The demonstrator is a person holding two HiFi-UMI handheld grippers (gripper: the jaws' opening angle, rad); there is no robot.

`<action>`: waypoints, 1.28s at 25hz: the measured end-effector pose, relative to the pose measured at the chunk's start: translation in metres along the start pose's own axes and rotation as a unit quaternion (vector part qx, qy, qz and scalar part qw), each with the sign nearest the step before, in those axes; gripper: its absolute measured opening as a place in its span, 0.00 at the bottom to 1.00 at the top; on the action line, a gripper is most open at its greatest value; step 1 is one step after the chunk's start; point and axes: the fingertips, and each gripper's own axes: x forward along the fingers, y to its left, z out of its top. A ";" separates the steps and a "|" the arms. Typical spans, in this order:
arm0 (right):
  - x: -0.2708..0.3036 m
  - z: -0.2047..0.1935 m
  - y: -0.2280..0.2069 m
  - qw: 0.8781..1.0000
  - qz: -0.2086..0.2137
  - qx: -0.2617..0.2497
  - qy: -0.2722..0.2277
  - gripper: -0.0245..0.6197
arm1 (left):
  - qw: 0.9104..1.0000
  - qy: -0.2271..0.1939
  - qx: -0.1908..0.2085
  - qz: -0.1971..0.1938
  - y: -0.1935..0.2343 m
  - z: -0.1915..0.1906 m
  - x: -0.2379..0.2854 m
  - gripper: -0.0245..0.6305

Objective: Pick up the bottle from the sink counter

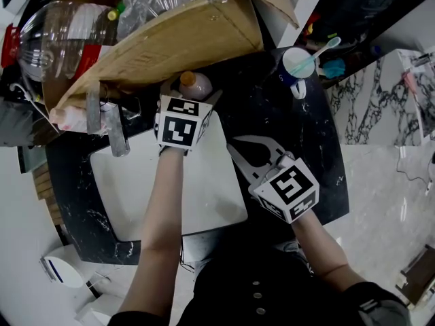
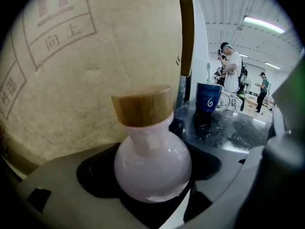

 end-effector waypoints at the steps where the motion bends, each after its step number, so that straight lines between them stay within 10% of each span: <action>1: -0.001 0.000 0.000 1.000 -0.001 0.000 0.000 0.05 | 1.000 -0.002 0.002 -0.001 0.000 0.000 0.000 0.64; 32: -0.035 0.020 0.010 0.998 -0.056 -0.021 -0.030 0.05 | 0.985 -0.164 -0.039 -0.038 -0.045 0.032 -0.119 0.64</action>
